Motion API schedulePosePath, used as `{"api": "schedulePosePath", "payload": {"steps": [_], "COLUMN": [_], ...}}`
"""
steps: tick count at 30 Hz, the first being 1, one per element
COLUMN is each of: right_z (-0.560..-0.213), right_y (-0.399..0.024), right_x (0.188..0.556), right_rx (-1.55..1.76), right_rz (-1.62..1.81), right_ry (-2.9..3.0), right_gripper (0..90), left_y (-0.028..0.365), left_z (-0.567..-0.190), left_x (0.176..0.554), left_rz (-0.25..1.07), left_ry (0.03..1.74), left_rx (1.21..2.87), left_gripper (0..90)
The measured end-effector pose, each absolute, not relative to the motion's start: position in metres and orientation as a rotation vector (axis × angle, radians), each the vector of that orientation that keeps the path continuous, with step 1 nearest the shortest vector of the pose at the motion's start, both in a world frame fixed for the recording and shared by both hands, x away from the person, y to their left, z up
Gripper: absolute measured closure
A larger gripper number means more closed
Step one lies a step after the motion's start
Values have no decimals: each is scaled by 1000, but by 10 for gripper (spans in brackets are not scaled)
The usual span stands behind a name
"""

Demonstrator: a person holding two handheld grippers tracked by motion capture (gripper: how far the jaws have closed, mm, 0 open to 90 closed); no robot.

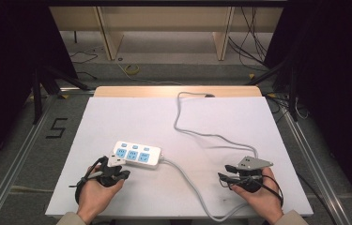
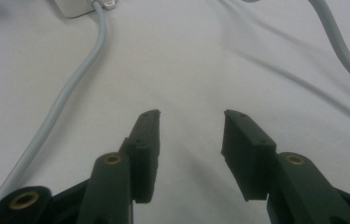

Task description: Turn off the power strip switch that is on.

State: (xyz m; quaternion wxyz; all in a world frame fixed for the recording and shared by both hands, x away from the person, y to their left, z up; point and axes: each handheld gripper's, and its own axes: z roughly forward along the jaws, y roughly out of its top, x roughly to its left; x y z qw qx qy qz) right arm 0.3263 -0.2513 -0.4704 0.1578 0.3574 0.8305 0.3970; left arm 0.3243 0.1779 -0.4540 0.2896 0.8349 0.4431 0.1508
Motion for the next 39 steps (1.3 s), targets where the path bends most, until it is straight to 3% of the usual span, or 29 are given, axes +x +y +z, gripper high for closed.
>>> {"api": "schedulePosePath", "payload": {"steps": [39], "right_z": [-471], "right_y": [-251], "right_x": [326], "right_rx": [1022], "right_rz": [1135], "right_ry": [2373], "right_gripper": [570], "left_y": [159], "left_z": [-444], "left_x": [346], "left_rz": [375], "left_ry": [1213], "left_rx": [2239], "left_gripper": [897]}}
